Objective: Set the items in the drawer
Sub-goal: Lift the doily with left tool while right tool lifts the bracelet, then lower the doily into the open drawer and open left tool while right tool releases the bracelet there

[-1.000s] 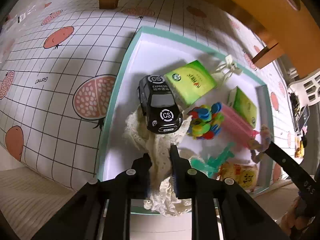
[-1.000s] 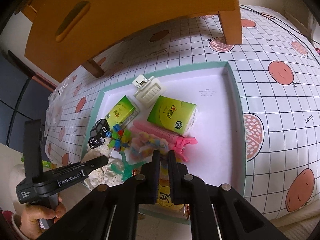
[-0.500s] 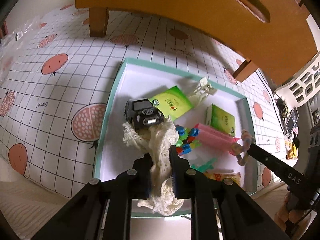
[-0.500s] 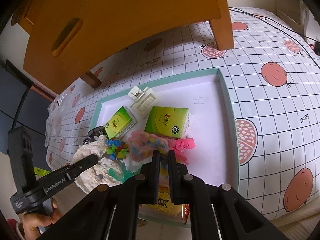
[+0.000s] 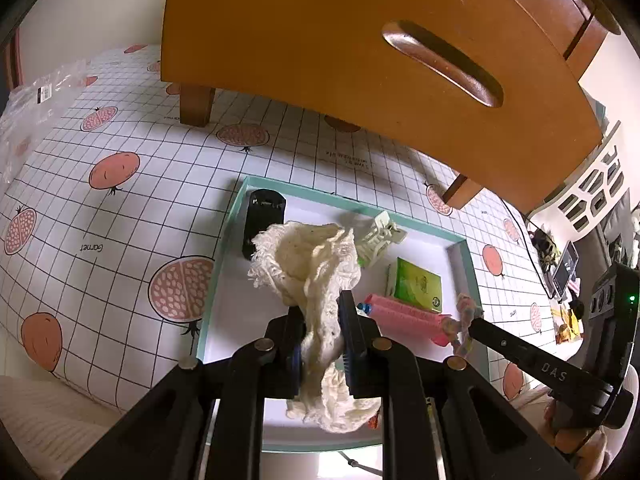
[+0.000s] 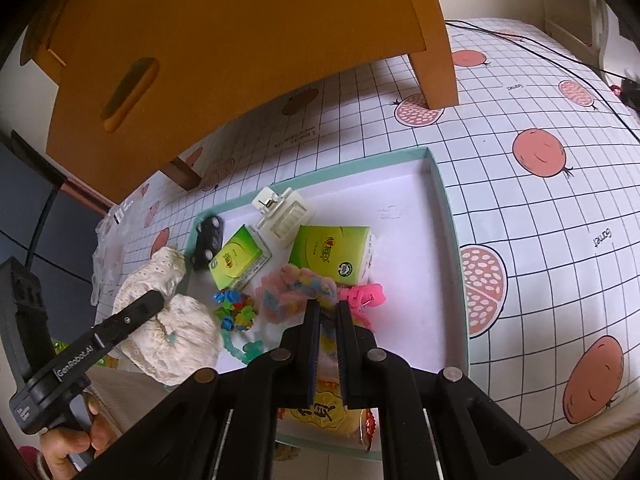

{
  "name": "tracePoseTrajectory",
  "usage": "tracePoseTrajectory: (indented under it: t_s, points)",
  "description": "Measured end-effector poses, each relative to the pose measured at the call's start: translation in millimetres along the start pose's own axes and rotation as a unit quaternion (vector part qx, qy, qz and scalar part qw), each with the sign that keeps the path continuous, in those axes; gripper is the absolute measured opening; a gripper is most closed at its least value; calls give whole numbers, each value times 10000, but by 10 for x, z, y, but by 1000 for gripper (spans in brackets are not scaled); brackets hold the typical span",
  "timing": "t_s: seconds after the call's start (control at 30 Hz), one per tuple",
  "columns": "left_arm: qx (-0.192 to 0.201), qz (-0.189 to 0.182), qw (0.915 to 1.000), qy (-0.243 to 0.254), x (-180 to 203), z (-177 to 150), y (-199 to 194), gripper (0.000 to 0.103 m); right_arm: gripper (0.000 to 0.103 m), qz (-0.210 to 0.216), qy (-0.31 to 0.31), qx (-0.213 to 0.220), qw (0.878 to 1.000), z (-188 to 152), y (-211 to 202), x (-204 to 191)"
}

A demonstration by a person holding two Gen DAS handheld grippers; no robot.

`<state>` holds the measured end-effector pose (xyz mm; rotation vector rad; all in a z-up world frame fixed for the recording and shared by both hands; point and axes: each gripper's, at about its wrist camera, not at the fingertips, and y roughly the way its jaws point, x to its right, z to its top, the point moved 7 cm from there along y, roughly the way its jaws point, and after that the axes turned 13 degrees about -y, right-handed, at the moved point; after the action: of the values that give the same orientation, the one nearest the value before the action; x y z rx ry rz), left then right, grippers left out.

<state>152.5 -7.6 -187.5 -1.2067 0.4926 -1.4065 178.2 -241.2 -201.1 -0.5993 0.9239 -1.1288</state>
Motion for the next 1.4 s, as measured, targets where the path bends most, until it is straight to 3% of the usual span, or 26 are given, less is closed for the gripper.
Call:
tracePoseTrajectory:
  t_s: [0.37, 0.83, 1.0, 1.2, 1.4]
  points:
    - [27, -37, 9999, -127, -45, 28, -14, 16, 8, 9, 54, 88, 9999, 10, -45, 13]
    - [241, -55, 9996, -169, -44, 105, -243, 16, 8, 47, -415, 721, 9965, 161, -481, -190]
    - [779, -465, 9958, -72, 196, 361, -712, 16, 7, 200, -678, 1235, 9898, 363, -831, -377]
    - [1603, -1044, 9813, 209, 716, 960, -1458, 16, 7, 293, -1112, 2065, 9717, 912, -1501, -676]
    - [2107, -1269, 9685, 386, 1115, 1503, -1875, 17, 7, 184, -1166, 2429, 9628, 1531, -1909, -733]
